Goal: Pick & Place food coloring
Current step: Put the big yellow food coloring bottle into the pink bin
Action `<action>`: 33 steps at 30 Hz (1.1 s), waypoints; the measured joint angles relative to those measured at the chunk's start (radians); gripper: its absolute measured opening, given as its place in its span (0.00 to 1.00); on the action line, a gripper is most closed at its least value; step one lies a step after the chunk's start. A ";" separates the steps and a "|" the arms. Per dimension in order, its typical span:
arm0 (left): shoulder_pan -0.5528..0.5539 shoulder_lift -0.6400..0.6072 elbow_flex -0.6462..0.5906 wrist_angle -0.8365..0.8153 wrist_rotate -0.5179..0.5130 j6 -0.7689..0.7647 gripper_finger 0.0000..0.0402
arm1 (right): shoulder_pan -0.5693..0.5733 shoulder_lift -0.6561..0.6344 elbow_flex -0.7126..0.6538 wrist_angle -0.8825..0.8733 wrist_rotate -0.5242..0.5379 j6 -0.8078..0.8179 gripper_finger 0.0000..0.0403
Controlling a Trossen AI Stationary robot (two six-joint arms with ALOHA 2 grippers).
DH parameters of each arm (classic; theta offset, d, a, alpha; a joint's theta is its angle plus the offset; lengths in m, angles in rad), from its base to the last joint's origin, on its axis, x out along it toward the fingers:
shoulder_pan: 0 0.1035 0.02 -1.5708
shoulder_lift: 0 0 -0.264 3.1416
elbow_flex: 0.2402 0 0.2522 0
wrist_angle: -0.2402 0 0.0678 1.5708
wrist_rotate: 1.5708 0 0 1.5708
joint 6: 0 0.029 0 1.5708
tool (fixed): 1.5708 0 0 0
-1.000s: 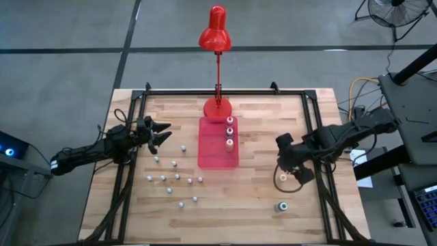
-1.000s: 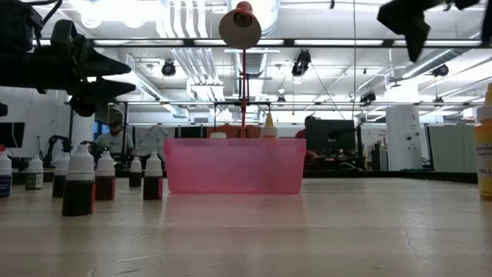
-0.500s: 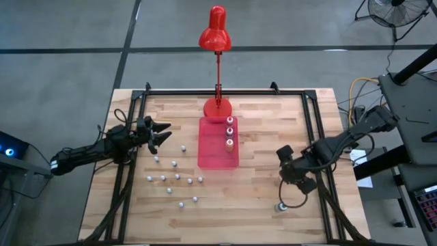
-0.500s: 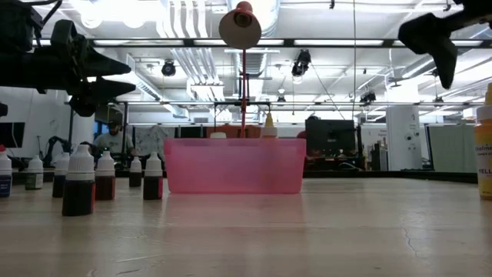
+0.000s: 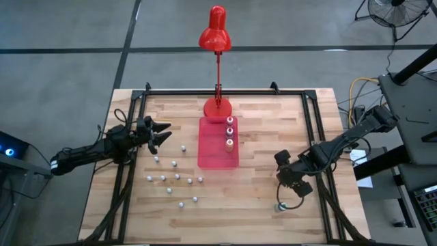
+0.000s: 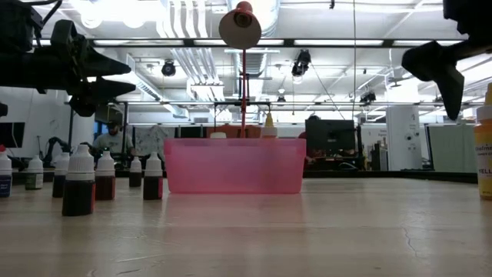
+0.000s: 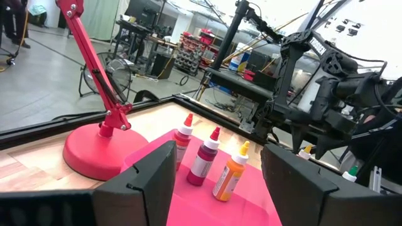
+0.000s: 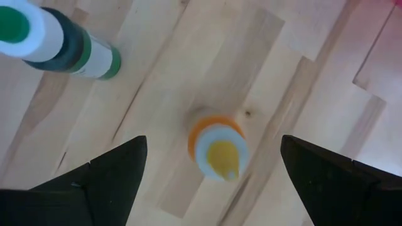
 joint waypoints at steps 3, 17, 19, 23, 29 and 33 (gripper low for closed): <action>0.000 0.000 0.000 0.000 0.000 0.000 0.51 | 0.000 0.000 -0.022 0.036 0.000 0.002 0.89; 0.000 0.000 0.000 0.000 0.000 0.000 0.51 | -0.001 0.043 -0.084 0.127 0.008 0.002 0.89; 0.000 0.000 0.000 0.000 0.000 0.000 0.51 | -0.001 0.055 -0.084 0.128 0.008 0.001 0.89; 0.000 0.000 0.000 0.000 0.000 0.000 0.51 | -0.001 0.059 -0.085 0.127 0.008 0.002 0.87; 0.000 0.000 0.000 0.000 0.000 0.000 0.51 | -0.001 0.059 -0.085 0.129 0.009 0.008 0.77; 0.000 0.000 0.000 0.000 0.000 0.000 0.51 | -0.001 0.059 -0.085 0.132 0.008 0.038 0.66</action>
